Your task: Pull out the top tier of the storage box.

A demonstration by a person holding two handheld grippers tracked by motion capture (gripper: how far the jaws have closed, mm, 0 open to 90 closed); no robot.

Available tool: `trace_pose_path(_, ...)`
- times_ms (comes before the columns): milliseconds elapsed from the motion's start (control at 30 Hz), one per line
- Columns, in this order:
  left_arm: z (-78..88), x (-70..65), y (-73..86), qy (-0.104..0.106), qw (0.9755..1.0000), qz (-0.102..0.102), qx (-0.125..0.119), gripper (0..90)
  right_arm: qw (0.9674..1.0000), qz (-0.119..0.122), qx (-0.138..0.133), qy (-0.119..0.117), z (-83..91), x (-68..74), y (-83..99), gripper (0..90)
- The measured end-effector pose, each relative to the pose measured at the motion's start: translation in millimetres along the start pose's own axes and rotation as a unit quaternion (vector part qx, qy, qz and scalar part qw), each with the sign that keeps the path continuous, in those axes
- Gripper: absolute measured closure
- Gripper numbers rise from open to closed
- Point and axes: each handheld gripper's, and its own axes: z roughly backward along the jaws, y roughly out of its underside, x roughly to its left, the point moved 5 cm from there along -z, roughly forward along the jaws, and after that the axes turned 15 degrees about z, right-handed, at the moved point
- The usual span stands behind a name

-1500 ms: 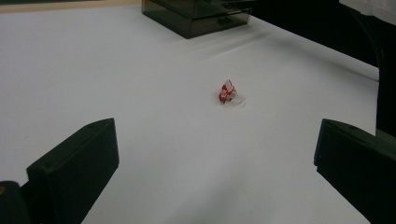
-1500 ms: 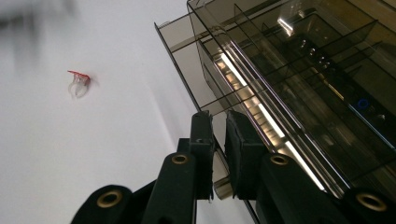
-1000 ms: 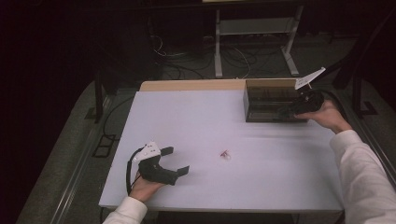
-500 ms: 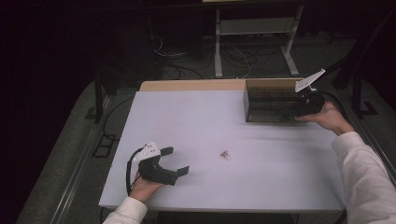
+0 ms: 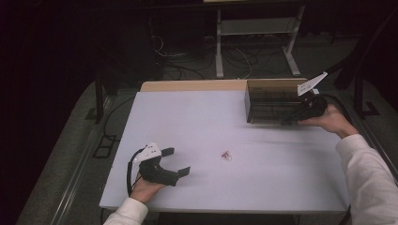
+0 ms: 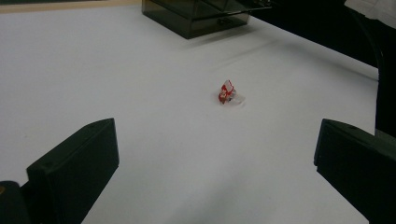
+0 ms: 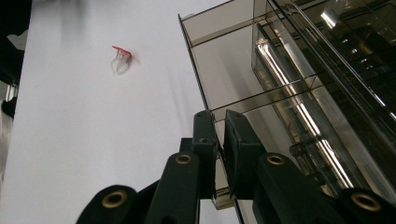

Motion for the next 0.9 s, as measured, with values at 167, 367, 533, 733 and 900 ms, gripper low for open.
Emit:
trace_pose_path(167, 0.1, -0.3, 0.0, 0.000, 1.0000, 0.000, 0.000, 0.0, 1.0000, 0.004, 0.006, 0.004, -0.1, 1.1, -0.9, 82.5)
trace_pose_path(367, 0.4, -0.4, 0.0, 0.000, 1.0000, 0.000, -0.001, 0.0, 0.9999, 0.007, 0.011, -0.005, -0.4, 3.2, -0.6, 82.6)
trace_pose_path(533, 0.3, -0.3, 0.0, 0.001, 1.0000, 0.001, -0.001, 0.0, 0.9997, 0.011, 0.014, -0.015, -0.9, 5.7, -0.3, 82.8)
trace_pose_path(733, 0.3, -0.3, 0.0, 0.001, 1.0000, 0.001, -0.001, 0.0, 0.9992, 0.013, 0.018, -0.033, -2.1, 9.5, 0.1, 83.0)
trace_pose_path(900, 0.4, -0.5, 0.0, 0.001, 1.0000, 0.001, -0.001, 0.0, 0.9991, 0.003, 0.020, -0.038, -2.5, 11.3, -0.2, 82.1)
